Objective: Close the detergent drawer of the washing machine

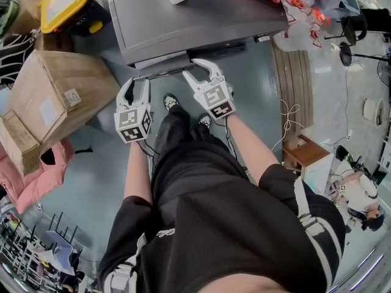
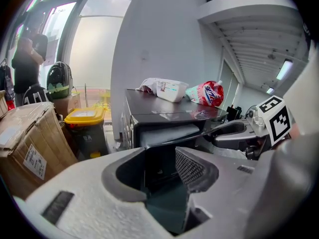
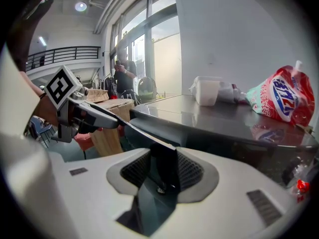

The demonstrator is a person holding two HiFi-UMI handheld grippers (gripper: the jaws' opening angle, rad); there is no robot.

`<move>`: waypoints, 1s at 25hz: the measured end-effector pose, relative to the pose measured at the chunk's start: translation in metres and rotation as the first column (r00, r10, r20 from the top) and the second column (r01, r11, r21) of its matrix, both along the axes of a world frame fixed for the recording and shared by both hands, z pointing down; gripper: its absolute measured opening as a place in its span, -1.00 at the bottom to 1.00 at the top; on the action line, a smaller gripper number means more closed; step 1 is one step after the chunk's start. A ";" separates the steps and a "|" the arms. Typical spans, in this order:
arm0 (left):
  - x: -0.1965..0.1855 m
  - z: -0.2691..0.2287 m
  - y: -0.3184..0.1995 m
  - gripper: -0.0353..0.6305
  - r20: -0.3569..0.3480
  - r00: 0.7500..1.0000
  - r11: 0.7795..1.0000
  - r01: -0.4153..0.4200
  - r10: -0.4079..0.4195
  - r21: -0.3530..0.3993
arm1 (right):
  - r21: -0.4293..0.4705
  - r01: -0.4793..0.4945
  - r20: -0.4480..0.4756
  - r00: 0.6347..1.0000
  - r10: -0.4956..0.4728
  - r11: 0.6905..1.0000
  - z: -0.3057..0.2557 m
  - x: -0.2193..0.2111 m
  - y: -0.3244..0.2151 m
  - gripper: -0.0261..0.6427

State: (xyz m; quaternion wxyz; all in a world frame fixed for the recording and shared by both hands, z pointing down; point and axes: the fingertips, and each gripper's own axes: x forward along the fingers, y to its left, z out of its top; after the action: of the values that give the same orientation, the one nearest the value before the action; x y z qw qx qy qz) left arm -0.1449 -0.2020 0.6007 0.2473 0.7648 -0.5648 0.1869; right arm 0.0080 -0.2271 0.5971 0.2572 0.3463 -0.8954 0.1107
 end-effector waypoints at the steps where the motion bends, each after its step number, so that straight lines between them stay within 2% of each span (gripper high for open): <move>1: 0.000 0.000 0.000 -0.31 -0.001 1.000 1.000 0.000 0.000 0.000 | 0.002 0.000 0.001 1.000 0.000 1.000 0.000 0.000 0.000 -0.46; 15: -0.006 -0.001 -0.021 -0.31 0.005 1.000 1.000 0.009 -0.009 0.011 | -0.001 -0.074 -0.002 0.997 0.074 0.997 0.000 -0.004 -0.020 -0.46; 25: -0.008 -0.003 -0.031 -0.31 0.008 1.000 1.000 0.028 -0.028 0.015 | -0.039 -0.230 0.031 0.972 0.231 0.972 0.001 -0.002 -0.028 -0.46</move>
State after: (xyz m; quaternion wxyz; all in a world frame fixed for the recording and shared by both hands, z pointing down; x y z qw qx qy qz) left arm -0.1532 -0.2329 0.5982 0.2421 0.7580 -0.5776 0.1823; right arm 0.0062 -0.2549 0.5981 0.2328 0.4411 -0.8515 0.1617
